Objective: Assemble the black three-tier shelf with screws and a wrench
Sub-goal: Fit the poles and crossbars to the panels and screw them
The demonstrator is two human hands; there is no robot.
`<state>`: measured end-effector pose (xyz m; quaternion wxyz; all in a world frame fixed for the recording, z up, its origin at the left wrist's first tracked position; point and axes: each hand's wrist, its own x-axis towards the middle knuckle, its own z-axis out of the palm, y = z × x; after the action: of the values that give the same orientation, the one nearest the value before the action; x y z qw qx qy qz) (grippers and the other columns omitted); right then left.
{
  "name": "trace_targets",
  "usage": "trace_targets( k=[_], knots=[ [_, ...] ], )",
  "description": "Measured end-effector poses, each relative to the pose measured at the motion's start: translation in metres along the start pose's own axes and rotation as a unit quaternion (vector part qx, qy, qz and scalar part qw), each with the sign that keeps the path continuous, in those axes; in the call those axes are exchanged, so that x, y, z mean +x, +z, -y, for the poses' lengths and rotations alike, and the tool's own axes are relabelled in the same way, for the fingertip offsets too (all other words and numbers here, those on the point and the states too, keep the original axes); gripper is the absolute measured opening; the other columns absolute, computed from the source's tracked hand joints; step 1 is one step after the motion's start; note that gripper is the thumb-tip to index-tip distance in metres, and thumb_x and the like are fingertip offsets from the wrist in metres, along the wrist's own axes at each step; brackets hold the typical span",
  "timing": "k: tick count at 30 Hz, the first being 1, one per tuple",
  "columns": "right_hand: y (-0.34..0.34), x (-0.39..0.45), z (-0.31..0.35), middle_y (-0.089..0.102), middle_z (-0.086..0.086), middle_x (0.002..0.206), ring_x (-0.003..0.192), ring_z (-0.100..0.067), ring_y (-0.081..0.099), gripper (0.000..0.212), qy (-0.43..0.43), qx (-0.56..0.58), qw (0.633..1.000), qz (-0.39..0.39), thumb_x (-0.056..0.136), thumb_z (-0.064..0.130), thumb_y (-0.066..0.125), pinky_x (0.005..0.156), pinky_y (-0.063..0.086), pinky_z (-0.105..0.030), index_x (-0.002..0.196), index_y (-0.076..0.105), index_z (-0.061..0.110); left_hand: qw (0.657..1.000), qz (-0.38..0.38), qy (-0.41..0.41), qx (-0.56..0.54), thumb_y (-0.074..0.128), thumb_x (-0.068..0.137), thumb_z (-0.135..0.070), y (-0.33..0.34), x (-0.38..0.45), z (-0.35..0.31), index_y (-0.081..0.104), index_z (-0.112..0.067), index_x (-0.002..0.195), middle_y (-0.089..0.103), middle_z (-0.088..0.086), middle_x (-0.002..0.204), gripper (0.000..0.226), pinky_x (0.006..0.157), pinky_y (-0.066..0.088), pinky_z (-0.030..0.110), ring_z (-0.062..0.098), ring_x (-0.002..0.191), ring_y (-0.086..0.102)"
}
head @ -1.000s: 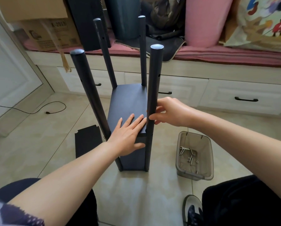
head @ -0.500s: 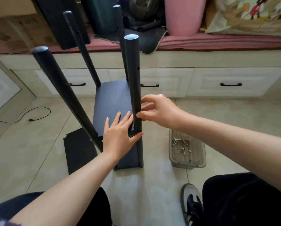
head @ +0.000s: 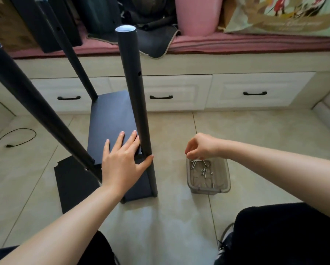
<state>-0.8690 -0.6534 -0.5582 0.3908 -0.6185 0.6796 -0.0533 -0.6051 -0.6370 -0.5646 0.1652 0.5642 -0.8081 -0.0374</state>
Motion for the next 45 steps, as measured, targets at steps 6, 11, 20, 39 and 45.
trace_targets(
  k=[6, 11, 20, 39, 45],
  knots=[
    [0.026, 0.051, -0.052, 0.075, -0.019, 0.099, 0.075, -0.025, 0.067, 0.023, 0.112, -0.111, 0.986, 0.045, 0.088, 0.015, 0.069, 0.076, 0.059, -0.037, 0.104, 0.073, -0.001, 1.000, -0.003, 0.003, 0.005, 0.040, 0.091, -0.068, 0.004, 0.001, -0.003, 0.056, -0.025, 0.144, 0.046, -0.004, 0.154, 0.070, 0.122, 0.018, 0.058, 0.027, 0.151, 0.029],
    [0.068, 0.088, -0.101, 0.072, -0.021, 0.103, 0.084, -0.029, 0.070, 0.023, 0.173, -0.043, 0.984, 0.018, 0.093, 0.010, 0.063, 0.078, 0.061, -0.039, 0.112, 0.067, -0.001, 1.000, -0.008, -0.004, 0.012, 0.042, 0.093, -0.068, 0.009, 0.001, -0.007, 0.056, -0.025, 0.144, 0.047, -0.005, 0.153, 0.068, 0.122, 0.018, 0.056, 0.025, 0.151, 0.029],
    [0.113, 0.138, -0.164, 0.044, -0.024, 0.140, 0.125, -0.041, 0.050, 0.038, 0.131, -0.108, 0.985, -0.032, 0.097, 0.003, 0.043, 0.104, 0.041, -0.041, 0.135, 0.048, 0.003, 0.999, -0.035, -0.011, 0.020, 0.048, 0.091, -0.064, 0.013, 0.003, -0.014, 0.065, -0.023, 0.134, 0.056, -0.004, 0.145, 0.062, 0.119, 0.025, 0.058, 0.026, 0.147, 0.037],
    [0.127, 0.146, -0.179, 0.052, -0.023, 0.133, 0.118, -0.039, 0.054, 0.032, 0.064, -0.159, 0.983, -0.058, 0.100, 0.008, 0.033, 0.094, 0.044, -0.042, 0.129, 0.045, 0.004, 0.998, -0.050, -0.008, 0.023, 0.049, 0.090, -0.061, 0.019, 0.007, -0.015, 0.065, -0.023, 0.133, 0.062, -0.004, 0.140, 0.060, 0.116, 0.028, 0.060, 0.027, 0.145, 0.042],
    [0.113, 0.135, -0.176, 0.056, -0.024, 0.124, 0.112, -0.039, 0.056, 0.033, 0.098, -0.186, 0.977, -0.027, 0.093, -0.002, 0.038, 0.086, 0.042, -0.034, 0.123, 0.052, -0.004, 0.999, -0.032, -0.013, 0.023, 0.051, 0.090, -0.061, 0.018, 0.007, -0.015, 0.066, -0.024, 0.132, 0.054, -0.006, 0.147, 0.058, 0.119, 0.024, 0.059, 0.025, 0.148, 0.036]
  ],
)
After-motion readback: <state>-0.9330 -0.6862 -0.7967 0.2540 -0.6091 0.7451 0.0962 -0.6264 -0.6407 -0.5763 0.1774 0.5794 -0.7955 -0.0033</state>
